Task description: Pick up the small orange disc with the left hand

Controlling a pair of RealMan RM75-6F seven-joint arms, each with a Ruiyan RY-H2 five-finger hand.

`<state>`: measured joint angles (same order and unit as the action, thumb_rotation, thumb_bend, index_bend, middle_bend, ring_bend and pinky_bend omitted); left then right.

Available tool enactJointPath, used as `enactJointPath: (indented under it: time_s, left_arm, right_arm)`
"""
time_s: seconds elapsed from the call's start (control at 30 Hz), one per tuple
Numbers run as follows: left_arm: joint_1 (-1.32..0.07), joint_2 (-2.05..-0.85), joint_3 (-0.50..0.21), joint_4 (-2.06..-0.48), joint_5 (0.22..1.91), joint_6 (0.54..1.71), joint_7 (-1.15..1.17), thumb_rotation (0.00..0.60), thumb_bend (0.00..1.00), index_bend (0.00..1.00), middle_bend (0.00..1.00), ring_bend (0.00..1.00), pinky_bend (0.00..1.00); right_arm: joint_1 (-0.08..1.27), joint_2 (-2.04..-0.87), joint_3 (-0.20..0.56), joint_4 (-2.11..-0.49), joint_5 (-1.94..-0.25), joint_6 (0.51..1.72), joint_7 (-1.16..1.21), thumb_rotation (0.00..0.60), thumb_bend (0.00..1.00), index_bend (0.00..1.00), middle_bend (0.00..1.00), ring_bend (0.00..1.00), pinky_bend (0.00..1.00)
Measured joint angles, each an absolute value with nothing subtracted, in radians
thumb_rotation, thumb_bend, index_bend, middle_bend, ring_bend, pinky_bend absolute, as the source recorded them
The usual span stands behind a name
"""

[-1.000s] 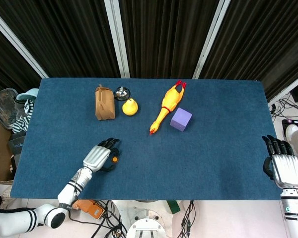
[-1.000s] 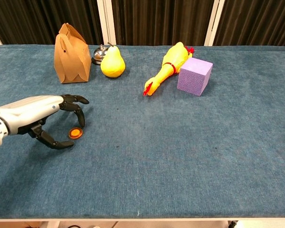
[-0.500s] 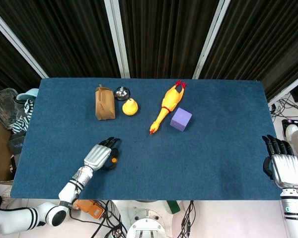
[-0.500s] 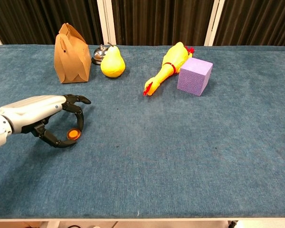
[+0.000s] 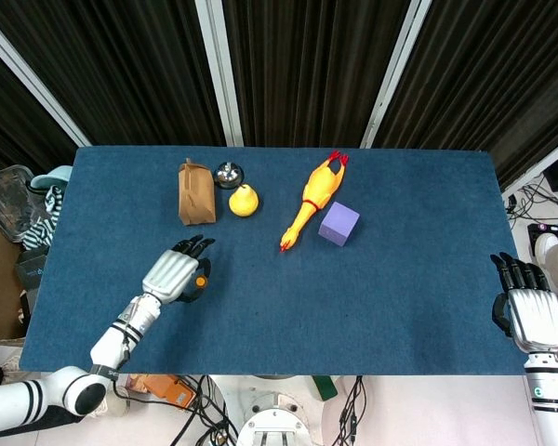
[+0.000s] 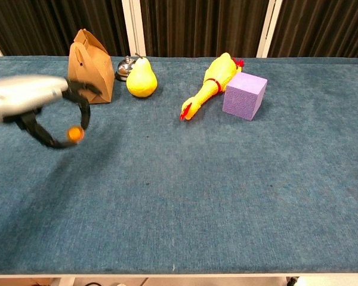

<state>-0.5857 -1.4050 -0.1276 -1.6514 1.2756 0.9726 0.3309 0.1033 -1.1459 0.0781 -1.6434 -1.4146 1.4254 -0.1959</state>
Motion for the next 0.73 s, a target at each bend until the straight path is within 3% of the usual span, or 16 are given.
enactJointPath:
  time_s: [0.3, 0.73]
  left_arm:
    - [-0.654, -1.168, -0.213, -1.863, 1.126, 0.975, 0.539, 0.6, 0.29, 0.5, 0.06, 0.0, 0.15]
    - [-0.754, -0.996, -0.275, -1.975, 0.983, 0.984, 0.646, 0.6, 0.29, 0.5, 0.06, 0.0, 0.15]
  right_arm:
    - [0.104, -1.147, 0.078, -1.644, -1.415, 1.426, -0.201, 0.6, 0.92, 0.14, 0.15, 0.17, 0.16]
    - [0.105, -1.148, 0.078, -1.644, -1.413, 1.425, -0.204, 0.6, 0.92, 0.14, 0.15, 0.17, 0.16]
